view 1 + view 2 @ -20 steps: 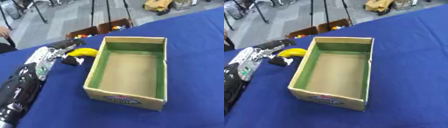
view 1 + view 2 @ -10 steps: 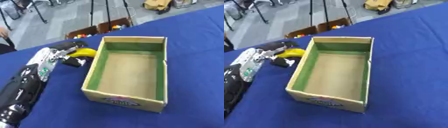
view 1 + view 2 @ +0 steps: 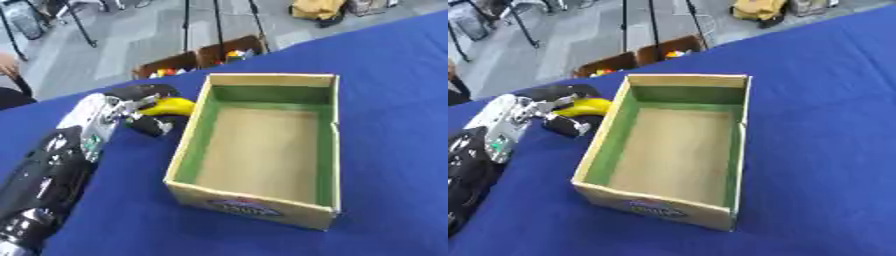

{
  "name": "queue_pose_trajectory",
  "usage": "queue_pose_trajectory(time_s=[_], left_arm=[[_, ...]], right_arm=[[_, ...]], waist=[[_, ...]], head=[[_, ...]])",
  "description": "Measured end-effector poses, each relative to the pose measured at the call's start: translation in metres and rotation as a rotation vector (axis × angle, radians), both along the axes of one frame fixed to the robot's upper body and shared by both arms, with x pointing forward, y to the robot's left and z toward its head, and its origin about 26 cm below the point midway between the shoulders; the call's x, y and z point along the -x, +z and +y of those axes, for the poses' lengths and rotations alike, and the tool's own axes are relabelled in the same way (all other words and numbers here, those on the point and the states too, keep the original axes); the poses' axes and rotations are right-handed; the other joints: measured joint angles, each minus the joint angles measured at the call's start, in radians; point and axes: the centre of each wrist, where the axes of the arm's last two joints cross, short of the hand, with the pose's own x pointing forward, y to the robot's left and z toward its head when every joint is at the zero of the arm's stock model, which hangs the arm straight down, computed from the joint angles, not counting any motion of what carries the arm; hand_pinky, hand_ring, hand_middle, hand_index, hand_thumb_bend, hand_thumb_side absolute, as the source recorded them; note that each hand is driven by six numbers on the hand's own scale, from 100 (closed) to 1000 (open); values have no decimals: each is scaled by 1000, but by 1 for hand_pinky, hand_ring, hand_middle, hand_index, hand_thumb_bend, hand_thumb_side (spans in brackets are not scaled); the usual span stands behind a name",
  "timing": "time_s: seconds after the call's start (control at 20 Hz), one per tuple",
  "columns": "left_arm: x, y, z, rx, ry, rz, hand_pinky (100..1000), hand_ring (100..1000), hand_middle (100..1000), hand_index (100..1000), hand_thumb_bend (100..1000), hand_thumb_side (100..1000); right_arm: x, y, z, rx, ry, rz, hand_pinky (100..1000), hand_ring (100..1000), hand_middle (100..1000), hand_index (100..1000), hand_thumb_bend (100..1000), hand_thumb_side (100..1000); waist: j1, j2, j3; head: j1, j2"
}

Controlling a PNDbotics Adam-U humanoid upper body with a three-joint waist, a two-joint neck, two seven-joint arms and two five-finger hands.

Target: Pick up objects on the table and place them in the box.

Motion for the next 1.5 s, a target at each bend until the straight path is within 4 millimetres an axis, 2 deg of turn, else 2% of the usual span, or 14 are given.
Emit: queue_pose_trajectory(time_s=[0.3,0.45,0.8,1.0,1.15,1.35,1.45,1.5], left_arm=[[0,-3,2,17,2,13,797,875,929,1000,100,395],[0,-5,3,34,0,11,782,864,913,991,100,400],[1,-5,5,57,4,-12,695,800,838,931,100,393],[1,-8,6,68,10,-25,715,847,865,925,100,370],[0,-9,7,72,16,-30,695,839,861,913,100,354],[1,-9,9,72,26,-40,624,757,826,877,100,353],[1,-9,9,69,33,-50,584,694,802,865,100,358],[1,-9,10,68,37,-55,527,629,774,846,100,359]], right_arm=[[0,0,0,-6,-1,-1,738,861,776,909,100,1000],[0,0,0,-8,-2,-1,738,861,775,909,100,1000],[0,0,0,-11,-4,-2,739,861,774,909,100,1000],[0,0,0,-15,-3,-1,740,862,774,910,100,1000],[0,0,0,-17,-3,0,739,861,775,910,100,1000],[0,0,0,-18,-2,0,739,861,775,910,100,1000],[0,0,0,-18,-1,0,739,861,774,910,100,1000],[0,0,0,-19,-1,-1,739,861,774,910,100,1000]], waist=[[0,4,-2],[0,6,-2],[0,10,-6],[0,10,-6],[0,10,-6],[-1,10,-4],[-1,10,-6],[-2,10,-7]], head=[[-1,0],[-3,0],[-4,0],[-4,1],[-4,1],[-4,1],[-4,1],[-4,1]])
